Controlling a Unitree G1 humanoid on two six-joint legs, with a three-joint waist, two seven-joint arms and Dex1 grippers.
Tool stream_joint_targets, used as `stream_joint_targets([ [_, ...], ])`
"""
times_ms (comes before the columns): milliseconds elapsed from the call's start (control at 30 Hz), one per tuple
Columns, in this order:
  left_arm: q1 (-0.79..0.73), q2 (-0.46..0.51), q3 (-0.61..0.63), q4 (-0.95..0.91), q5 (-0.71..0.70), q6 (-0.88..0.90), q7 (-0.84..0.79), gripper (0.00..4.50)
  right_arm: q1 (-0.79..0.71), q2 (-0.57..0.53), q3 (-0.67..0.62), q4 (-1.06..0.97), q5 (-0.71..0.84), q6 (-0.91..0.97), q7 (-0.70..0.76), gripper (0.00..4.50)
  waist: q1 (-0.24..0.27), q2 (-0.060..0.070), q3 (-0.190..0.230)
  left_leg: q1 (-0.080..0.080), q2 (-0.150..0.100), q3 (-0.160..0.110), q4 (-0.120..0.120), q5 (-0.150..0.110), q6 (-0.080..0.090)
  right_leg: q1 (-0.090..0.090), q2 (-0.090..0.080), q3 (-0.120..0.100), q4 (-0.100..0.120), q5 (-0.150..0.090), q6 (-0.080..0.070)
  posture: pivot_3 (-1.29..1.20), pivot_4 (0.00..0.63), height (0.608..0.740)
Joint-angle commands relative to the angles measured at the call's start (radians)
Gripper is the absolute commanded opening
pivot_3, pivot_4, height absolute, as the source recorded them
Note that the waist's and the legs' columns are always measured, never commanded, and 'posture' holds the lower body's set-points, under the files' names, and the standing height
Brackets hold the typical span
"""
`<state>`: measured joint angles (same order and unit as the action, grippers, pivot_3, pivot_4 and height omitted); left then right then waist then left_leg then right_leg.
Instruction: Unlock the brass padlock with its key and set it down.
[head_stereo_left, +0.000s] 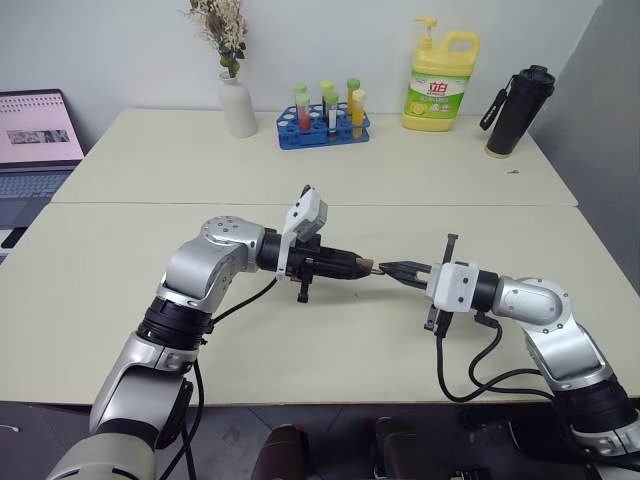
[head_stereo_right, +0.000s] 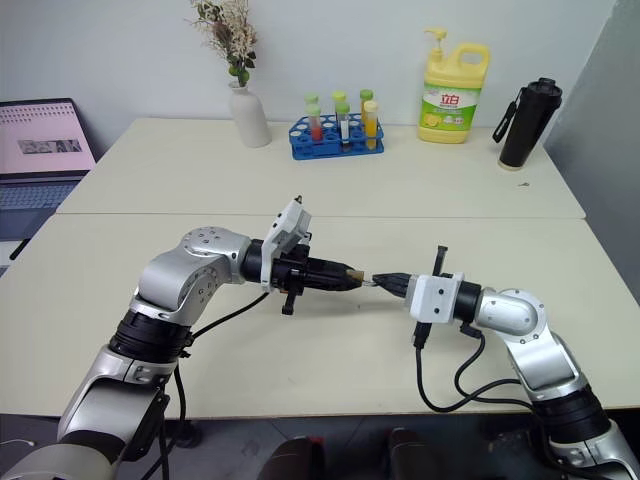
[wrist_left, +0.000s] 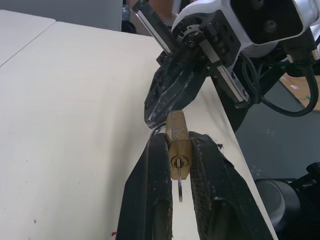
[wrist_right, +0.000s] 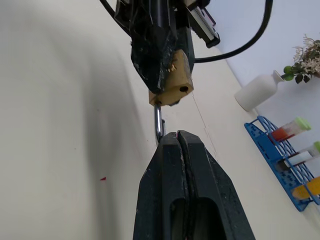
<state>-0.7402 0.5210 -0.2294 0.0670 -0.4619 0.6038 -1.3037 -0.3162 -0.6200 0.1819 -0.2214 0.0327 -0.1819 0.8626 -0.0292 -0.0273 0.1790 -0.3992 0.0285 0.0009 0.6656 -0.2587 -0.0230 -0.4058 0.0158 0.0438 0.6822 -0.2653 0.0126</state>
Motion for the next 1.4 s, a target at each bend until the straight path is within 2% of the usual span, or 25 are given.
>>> stream_joint_targets([
  [33,-0.003,0.003,0.014,-0.042,-0.013,-0.001,-0.006,0.18,-0.015,0.0,0.005,-0.034,0.01,-0.004,0.013,0.0,0.0,0.0,0.0,0.0,0.0,0.0,0.0,0.0,0.0,0.0,0.0,0.0,0.0,0.0,0.0,0.0,0.15,0.74],
  [1133,0.016,0.006,0.022,-0.065,-0.027,0.035,-0.002,0.18,0.063,-0.036,-0.018,-0.099,0.061,0.138,0.061,0.0,0.0,0.0,0.0,0.0,0.0,0.0,0.0,0.0,0.0,0.0,0.0,0.0,0.0,0.0,0.0,0.0,0.15,0.74],
  [1300,0.019,-0.012,0.017,-0.032,0.003,0.014,0.042,0.18,0.117,-0.124,-0.03,-0.097,0.03,0.164,0.09,0.0,0.001,0.0,0.0,0.0,0.0,0.0,0.0,0.0,0.0,0.0,0.0,0.0,0.0,0.0,0.001,0.0,0.15,0.74],
  [1400,0.054,-0.025,0.0,-0.034,0.045,-0.018,0.094,0.18,0.152,-0.166,-0.07,-0.122,0.068,0.201,0.097,0.0,0.002,0.0,0.0,0.0,0.0,0.0,0.0,0.0,0.0,0.0,0.0,0.0,-0.001,-0.001,0.001,0.0,0.15,0.74],
])
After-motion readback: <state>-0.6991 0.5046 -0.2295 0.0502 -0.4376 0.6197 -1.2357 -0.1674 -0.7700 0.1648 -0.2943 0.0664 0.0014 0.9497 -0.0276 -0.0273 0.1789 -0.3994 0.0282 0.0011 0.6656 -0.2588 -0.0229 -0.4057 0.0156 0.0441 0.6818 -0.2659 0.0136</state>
